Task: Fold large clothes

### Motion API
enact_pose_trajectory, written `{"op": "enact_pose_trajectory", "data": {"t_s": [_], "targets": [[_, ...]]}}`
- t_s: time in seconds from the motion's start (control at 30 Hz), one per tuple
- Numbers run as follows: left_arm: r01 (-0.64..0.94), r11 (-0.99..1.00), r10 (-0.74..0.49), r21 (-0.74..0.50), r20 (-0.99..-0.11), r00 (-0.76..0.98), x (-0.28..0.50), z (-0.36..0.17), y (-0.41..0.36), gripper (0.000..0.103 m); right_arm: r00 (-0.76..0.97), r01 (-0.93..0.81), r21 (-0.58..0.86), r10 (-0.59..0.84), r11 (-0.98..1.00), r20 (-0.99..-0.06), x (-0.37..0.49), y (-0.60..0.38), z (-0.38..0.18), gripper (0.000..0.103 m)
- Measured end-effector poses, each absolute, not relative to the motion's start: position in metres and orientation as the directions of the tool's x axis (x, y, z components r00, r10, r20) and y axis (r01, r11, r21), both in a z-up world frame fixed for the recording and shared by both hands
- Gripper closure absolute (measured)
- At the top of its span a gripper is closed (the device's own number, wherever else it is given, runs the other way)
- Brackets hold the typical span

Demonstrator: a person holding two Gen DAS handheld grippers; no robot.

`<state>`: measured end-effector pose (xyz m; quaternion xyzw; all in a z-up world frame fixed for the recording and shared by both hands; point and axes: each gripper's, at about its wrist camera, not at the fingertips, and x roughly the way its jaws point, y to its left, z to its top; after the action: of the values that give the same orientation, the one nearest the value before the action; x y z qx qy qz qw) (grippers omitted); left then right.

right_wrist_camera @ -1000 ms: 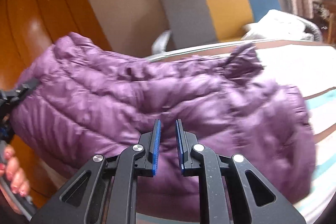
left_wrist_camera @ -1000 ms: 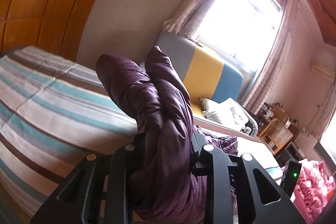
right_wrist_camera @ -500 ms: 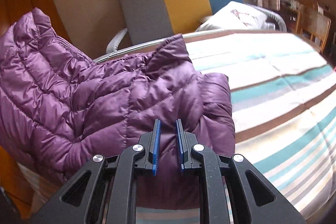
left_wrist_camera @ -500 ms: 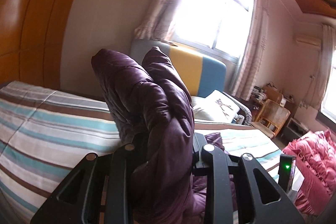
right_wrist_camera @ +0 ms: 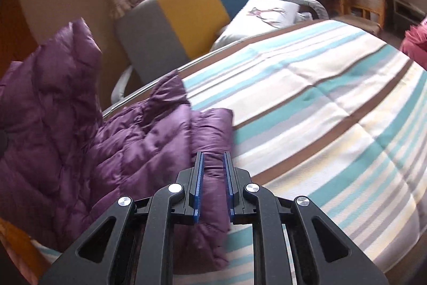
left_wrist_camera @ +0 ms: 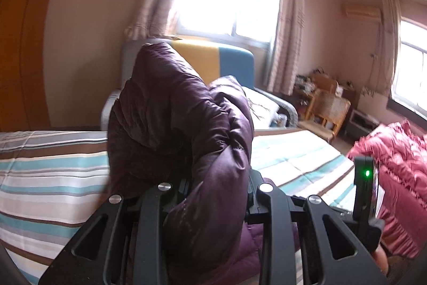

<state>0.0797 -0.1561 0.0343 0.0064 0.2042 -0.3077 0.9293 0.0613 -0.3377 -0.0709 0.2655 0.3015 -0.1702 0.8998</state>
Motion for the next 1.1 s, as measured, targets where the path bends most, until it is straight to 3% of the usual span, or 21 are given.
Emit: {"op": "enact_pose_trajectory", "data": {"t_s": [0.2,0.47,0.8,0.93,1.0,1.03,1.1], "targets": [[0.619,0.785,-0.563,-0.016,-0.436,0.702,0.074,0.012,-0.195,0.076,0.769,0.495,0.394,-0.179,0.774,-0.614,0.05,-0.349,-0.064,0.089],[0.672,0.74,-0.57,0.026,-0.508,0.646,0.07,-0.014,-0.229,0.077,0.773,0.51,0.424,-0.182,0.749,-0.608,0.046,-0.359,-0.064,0.089],[0.728,0.682,-0.576,0.072,-0.561,0.595,0.065,-0.049,-0.251,0.077,0.726,0.56,0.4,-0.196,0.726,-0.66,0.046,-0.371,-0.079,0.089],[0.739,0.674,-0.606,0.021,-0.557,0.569,0.066,-0.041,-0.243,0.069,0.72,0.562,0.393,-0.196,0.728,-0.666,0.047,-0.372,-0.081,0.089],[0.756,0.653,-0.649,-0.041,-0.546,0.531,0.065,-0.032,-0.234,0.054,0.719,0.561,0.386,-0.2,0.732,-0.665,0.047,-0.372,-0.08,0.089],[0.772,0.628,-0.694,-0.099,-0.52,0.497,0.062,-0.024,-0.227,0.042,0.72,0.559,0.384,-0.2,0.735,-0.665,0.047,-0.372,-0.079,0.089],[0.784,0.598,-0.75,-0.167,-0.46,0.475,0.054,-0.007,-0.211,0.035,0.718,0.561,0.38,-0.204,0.735,-0.666,0.047,-0.373,-0.08,0.089]]}}
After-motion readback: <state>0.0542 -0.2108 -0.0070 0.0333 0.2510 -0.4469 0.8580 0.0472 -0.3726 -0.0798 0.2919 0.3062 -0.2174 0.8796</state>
